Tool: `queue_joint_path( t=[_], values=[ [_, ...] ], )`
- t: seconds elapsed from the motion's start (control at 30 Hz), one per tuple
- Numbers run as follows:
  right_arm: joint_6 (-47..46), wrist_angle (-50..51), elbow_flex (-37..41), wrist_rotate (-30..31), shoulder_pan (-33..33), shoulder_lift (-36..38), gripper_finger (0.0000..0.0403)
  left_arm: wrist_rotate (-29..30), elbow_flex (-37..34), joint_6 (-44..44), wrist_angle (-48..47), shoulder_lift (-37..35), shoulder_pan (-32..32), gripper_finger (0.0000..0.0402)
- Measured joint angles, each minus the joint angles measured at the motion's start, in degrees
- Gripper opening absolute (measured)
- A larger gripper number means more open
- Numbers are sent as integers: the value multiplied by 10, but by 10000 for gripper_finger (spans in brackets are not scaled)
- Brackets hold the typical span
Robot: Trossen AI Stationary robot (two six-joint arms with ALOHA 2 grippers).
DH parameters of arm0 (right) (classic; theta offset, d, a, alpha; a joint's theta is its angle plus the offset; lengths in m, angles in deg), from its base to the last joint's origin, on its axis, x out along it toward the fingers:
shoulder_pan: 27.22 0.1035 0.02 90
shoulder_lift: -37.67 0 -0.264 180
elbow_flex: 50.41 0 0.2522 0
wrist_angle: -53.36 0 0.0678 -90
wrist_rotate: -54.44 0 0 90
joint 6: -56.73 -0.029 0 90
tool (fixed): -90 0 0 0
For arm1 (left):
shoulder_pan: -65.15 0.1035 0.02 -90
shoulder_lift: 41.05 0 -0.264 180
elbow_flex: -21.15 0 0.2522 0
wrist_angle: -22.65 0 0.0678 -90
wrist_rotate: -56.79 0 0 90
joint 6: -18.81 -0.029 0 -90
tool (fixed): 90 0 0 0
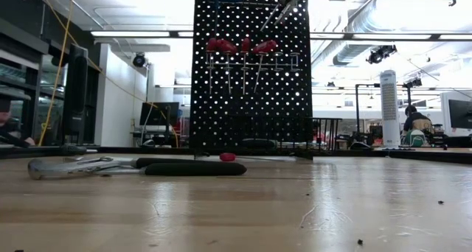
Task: Hang tools onto peg board
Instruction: Hang the red allen wrench on the peg board
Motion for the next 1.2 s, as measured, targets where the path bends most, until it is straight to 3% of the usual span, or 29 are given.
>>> queue_joint_path(
  t=[0.3,1.2],
  values=[
    [9,-129,0,0,16,-18,33,-12,0,24,33,49,1,0],
    [34,-137,0,-3,8,-17,32,-11,0,84,98,132,-7,0]
  ],
)
